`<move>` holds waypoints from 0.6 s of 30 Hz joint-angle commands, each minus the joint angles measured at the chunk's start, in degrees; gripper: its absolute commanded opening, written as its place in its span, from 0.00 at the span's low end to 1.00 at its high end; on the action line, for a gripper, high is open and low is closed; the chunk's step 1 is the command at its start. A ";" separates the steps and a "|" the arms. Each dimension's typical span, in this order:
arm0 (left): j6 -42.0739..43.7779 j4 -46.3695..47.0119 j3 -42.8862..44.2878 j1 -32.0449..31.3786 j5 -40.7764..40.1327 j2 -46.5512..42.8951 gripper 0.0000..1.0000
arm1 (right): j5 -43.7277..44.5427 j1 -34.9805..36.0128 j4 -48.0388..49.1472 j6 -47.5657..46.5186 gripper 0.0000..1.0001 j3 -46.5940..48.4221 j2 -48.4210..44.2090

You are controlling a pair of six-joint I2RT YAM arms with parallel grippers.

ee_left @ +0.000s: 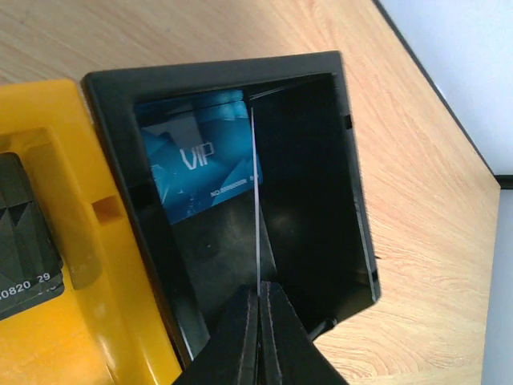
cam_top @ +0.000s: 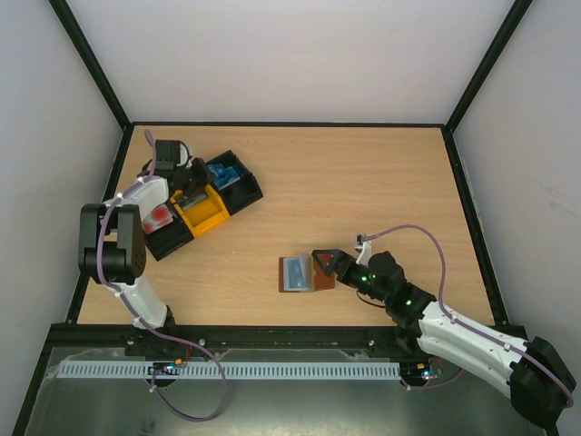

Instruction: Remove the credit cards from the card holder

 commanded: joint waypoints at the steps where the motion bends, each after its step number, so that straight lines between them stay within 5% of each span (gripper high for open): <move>1: -2.26 2.12 1.20 0.29 0.96 1.72 0.03 | 1.97 0.24 -3.62 -2.04 0.98 2.37 -1.68; 18: -1.12 1.21 6.45 -0.14 -2.55 8.46 0.03 | 2.93 0.20 -3.74 -2.52 0.98 3.63 2.23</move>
